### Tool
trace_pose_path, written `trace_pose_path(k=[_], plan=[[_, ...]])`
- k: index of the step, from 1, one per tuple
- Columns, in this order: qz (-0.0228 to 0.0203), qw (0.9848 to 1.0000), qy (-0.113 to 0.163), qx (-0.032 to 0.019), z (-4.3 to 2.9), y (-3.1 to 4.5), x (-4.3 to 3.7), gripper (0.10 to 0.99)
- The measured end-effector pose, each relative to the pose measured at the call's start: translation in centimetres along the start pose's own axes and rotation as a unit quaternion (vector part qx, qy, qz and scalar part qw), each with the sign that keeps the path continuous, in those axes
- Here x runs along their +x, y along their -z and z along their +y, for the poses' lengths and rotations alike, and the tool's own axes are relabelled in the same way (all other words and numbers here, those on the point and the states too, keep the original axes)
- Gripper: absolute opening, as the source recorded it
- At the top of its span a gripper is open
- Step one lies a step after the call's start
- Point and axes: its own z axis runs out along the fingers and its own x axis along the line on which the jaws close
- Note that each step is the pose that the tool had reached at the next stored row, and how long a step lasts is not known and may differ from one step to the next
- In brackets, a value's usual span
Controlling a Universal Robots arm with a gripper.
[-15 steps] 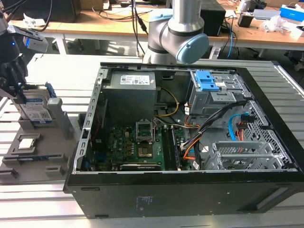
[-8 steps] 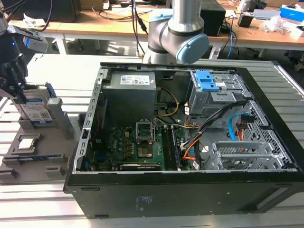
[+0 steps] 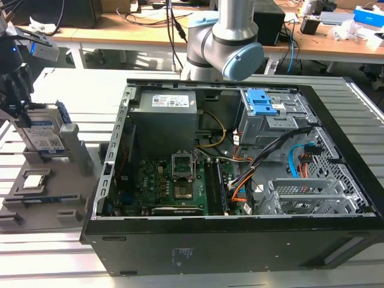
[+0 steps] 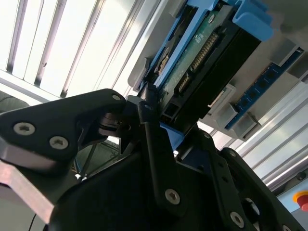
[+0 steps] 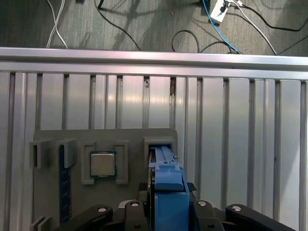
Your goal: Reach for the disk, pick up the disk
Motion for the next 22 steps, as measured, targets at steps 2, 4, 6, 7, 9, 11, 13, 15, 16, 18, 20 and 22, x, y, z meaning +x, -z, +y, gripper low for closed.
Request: trace_pose_path(k=[2,4,6,7,9,11,13,15,16,18,20,22], plan=[[0.0,1.0,0.0,0.0,0.02,0.48,-0.01,0.365],[0.0,1.0,0.0,-0.0001,0.04,0.89,-0.04,0.365],[0.0,1.0,0.0,0.0,0.05,1.19,-0.06,0.365],[0.0,1.0,0.0,-0.0001,0.05,1.33,-0.07,0.365],[0.0,1.0,0.0,0.0,0.07,1.76,-0.08,0.365],[0.0,1.0,0.0,0.0,0.08,2.03,-0.09,0.365],[0.0,1.0,0.0,0.0,0.09,2.3,-0.09,0.365],[0.0,1.0,0.0,-0.0001,0.1,2.57,-0.1,0.365],[0.0,1.0,0.0,0.0,0.11,2.73,-0.1,0.365],[0.0,1.0,0.0,0.0,0.12,3.05,-0.1,0.365],[0.0,1.0,0.0,0.0,0.13,3.46,-0.1,0.365],[0.0,1.0,0.0,-0.0001,0.14,3.7,-0.11,0.365]])
